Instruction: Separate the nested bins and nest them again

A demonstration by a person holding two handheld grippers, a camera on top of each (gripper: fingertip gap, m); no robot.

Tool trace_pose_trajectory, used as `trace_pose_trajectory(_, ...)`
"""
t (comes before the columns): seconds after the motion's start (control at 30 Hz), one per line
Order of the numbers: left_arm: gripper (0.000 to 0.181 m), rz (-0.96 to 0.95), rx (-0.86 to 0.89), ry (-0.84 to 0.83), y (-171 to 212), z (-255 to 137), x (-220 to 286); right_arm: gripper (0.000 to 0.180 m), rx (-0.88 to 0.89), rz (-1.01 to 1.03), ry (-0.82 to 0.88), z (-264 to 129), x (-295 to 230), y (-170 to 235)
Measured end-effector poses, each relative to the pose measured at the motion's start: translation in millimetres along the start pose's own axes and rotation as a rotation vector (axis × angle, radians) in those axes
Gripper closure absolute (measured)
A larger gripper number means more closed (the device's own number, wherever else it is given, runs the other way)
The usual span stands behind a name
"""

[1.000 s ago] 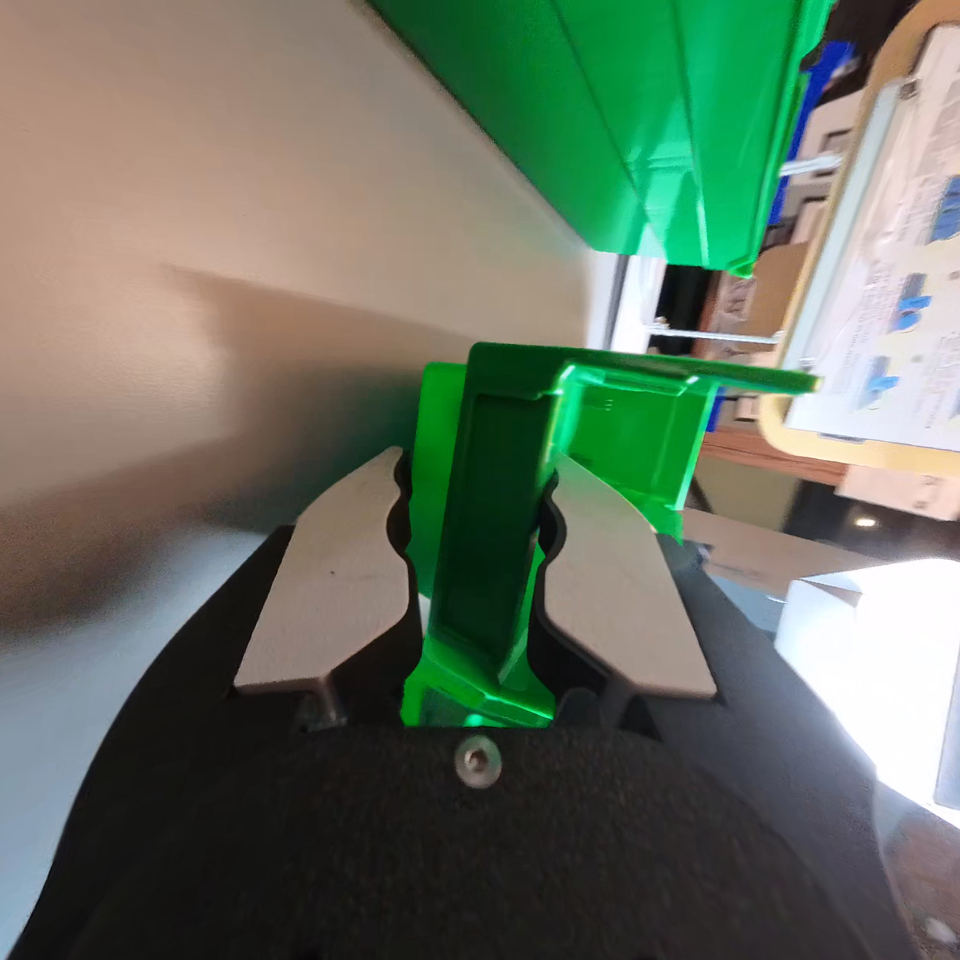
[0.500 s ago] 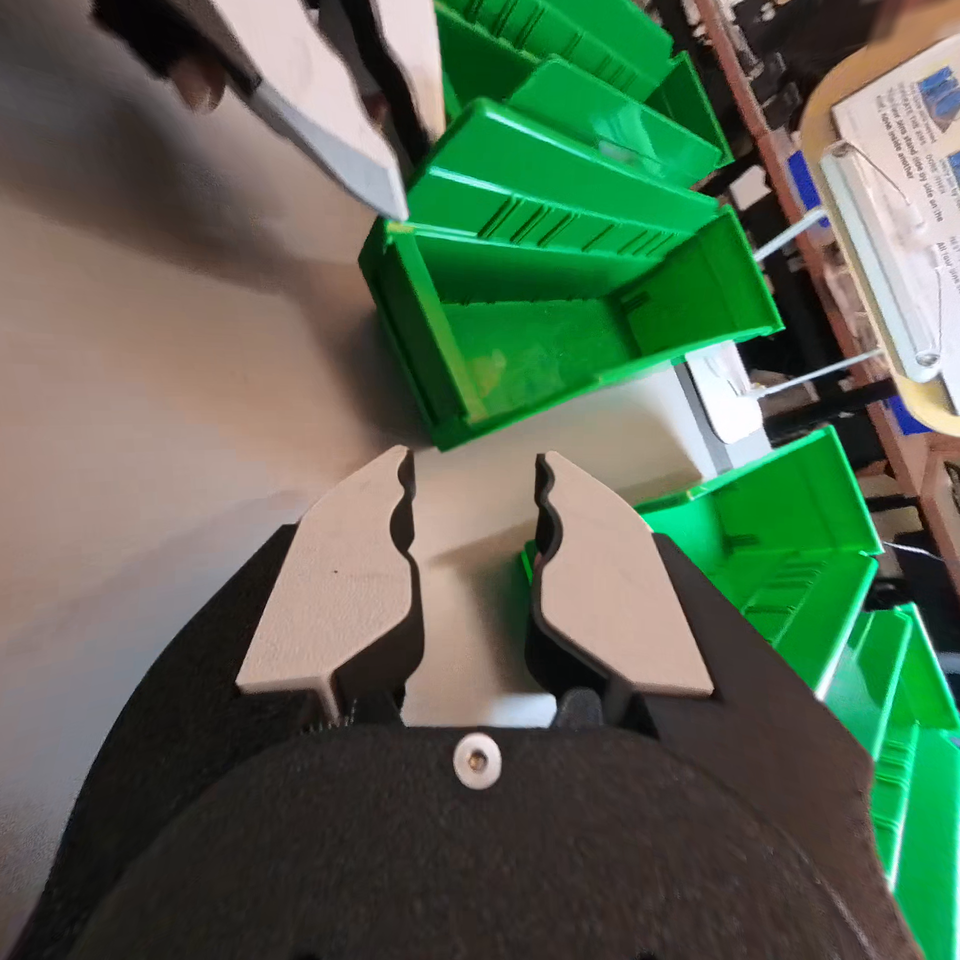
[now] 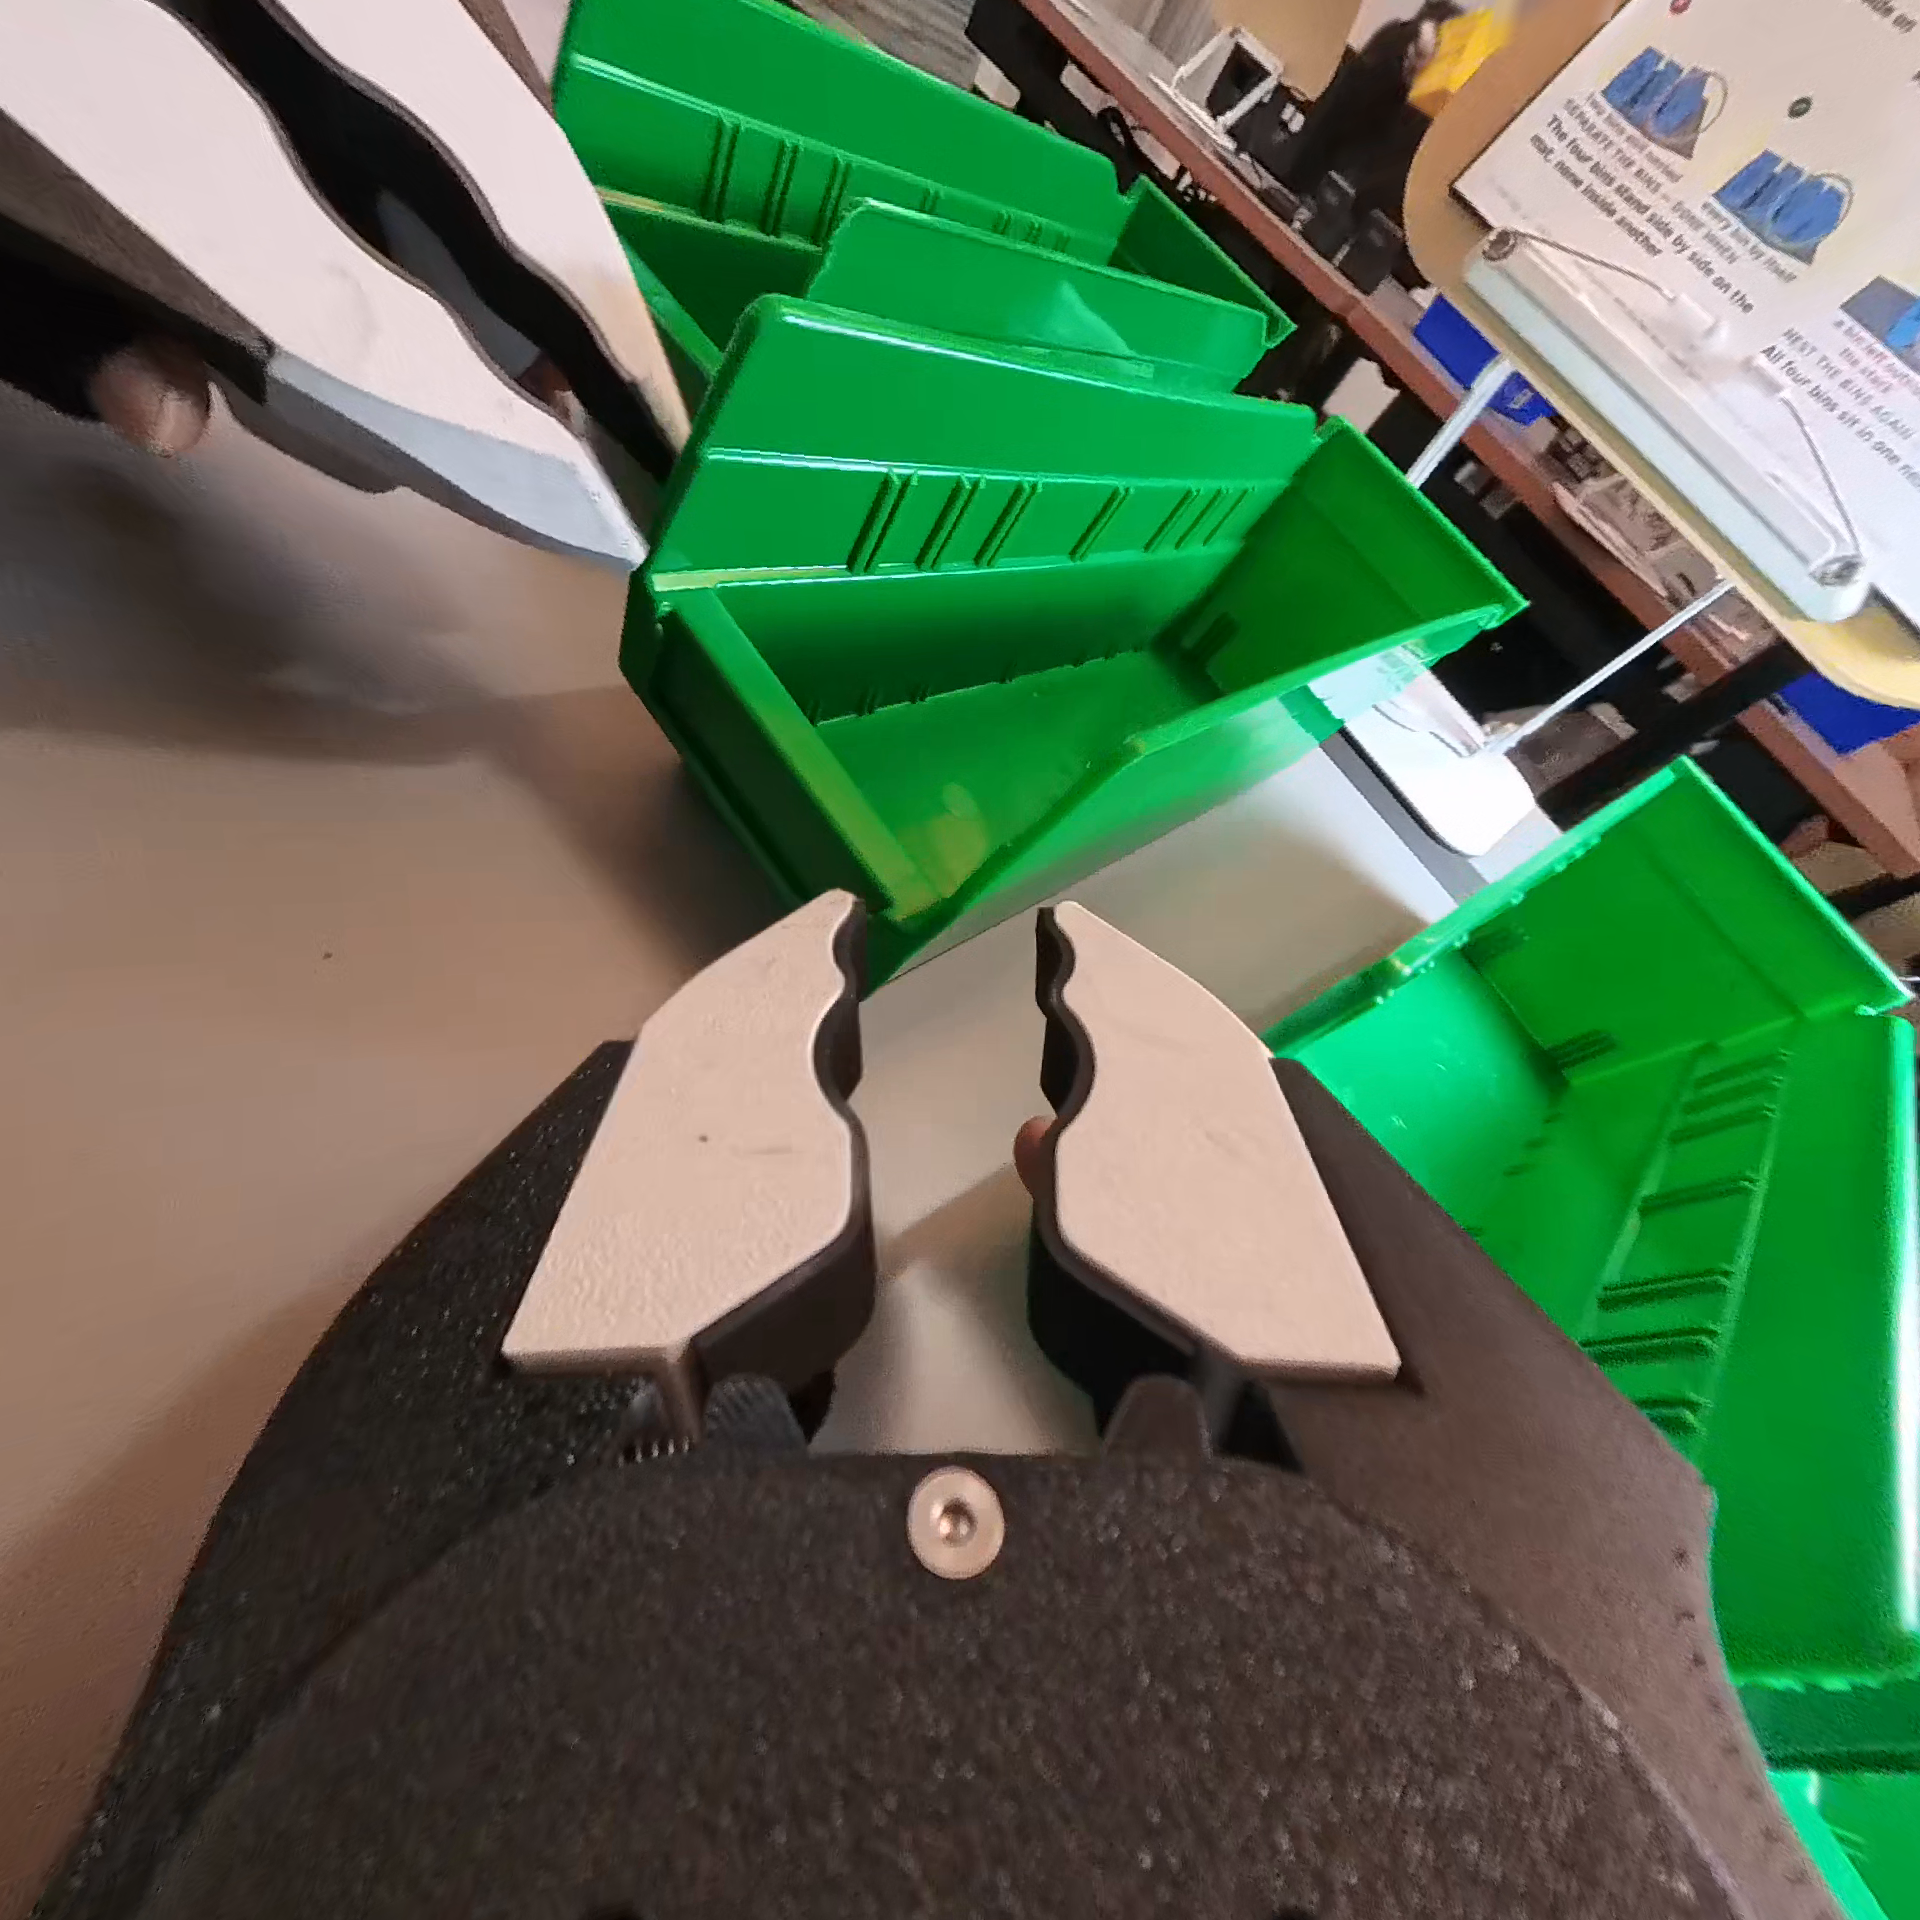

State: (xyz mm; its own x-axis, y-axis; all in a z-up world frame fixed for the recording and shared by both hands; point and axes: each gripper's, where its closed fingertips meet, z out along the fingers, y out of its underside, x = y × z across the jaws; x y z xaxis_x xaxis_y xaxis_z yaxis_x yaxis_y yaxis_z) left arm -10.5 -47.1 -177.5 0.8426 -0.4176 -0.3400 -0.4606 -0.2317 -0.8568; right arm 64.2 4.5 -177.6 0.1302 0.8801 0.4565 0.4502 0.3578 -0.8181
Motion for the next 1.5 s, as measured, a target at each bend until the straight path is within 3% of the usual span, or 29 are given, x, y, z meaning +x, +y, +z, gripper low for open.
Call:
trace_pose_trajectory(0.13, 0.167, 0.016, -0.002, -0.019, -1, 1, -1, 0.168, 0.004, 0.0, 0.039, 8, 2, 0)
trace_pose_trajectory(0.43, 0.17, -0.024, -0.005, -0.083, 1, 12, -17, 0.168, -0.001, -0.005, 0.106, 17, 11, 0)
trace_pose_trajectory(0.63, 0.161, -0.031, 0.108, -0.135, -20, -18, -33, 0.167, 0.135, 0.009, 0.11, -4, 17, -22)
trace_pose_trajectory(0.97, 0.139, -0.218, 0.263, -0.349, -29, -82, -112, 0.137, 0.424, 0.218, 0.354, -62, 83, -57)
trace_pose_trajectory(1.23, 0.126, -0.301, 0.202, -0.375, -3, -99, -136, 0.122, 0.317, 0.432, 0.434, -94, 134, -22)
trace_pose_trajectory(1.5, 0.132, -0.264, 0.119, -0.296, 15, -103, -122, 0.12, 0.172, 0.514, 0.488, -124, 123, 44)
